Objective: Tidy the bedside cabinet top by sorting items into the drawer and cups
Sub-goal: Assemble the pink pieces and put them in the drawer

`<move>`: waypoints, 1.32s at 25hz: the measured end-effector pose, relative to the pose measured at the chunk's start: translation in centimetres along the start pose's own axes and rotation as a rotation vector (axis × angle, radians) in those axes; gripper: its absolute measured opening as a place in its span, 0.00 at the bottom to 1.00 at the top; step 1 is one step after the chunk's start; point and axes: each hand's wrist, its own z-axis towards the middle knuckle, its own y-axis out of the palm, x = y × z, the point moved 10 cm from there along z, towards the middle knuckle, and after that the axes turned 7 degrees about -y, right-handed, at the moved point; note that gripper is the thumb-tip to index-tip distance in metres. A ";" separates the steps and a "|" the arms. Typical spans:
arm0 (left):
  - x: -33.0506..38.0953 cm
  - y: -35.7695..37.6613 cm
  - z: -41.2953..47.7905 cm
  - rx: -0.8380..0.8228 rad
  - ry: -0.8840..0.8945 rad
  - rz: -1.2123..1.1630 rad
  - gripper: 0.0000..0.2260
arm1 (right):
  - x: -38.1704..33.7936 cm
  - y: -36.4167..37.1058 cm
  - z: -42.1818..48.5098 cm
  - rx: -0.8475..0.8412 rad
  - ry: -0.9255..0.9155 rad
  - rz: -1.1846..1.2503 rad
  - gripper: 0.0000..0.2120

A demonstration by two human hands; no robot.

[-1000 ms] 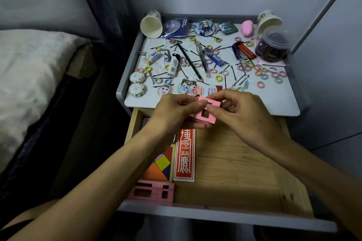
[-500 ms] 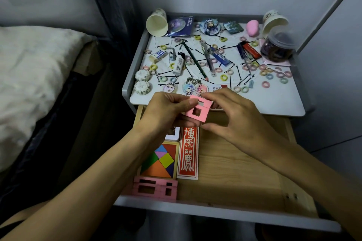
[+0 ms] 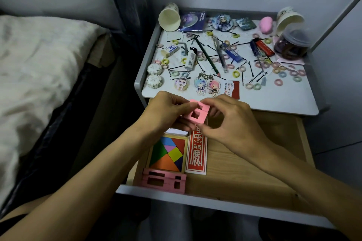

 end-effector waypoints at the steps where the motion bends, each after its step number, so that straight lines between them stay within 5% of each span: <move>1: -0.3 -0.2 0.1 -0.013 -0.019 0.064 0.09 | 0.5 0.4 -0.2 -0.011 0.036 0.037 0.25; 3: -0.8 -2.4 0.4 0.087 -0.040 0.306 0.10 | 1.5 2.7 -0.9 -0.086 0.123 0.113 0.26; 5: -0.2 -6.2 0.7 0.387 -0.033 0.785 0.15 | 1.6 6.6 -2.2 -0.236 0.148 0.149 0.25; 8: -0.2 -8.6 0.4 0.621 -0.107 1.176 0.19 | -0.8 12.7 -3.8 -0.431 0.011 0.130 0.26; 14: -3.5 -7.5 2.2 0.508 -0.099 1.235 0.05 | -4.0 18.7 -4.6 -0.600 -0.189 0.177 0.15; 28: -2.3 -7.1 1.4 0.479 -0.054 1.268 0.08 | -3.8 20.6 -5.4 -0.681 -0.383 0.015 0.23; 33: -2.3 -7.1 1.5 0.469 -0.048 1.249 0.09 | -4.6 20.6 -5.2 -0.612 -0.485 -0.038 0.17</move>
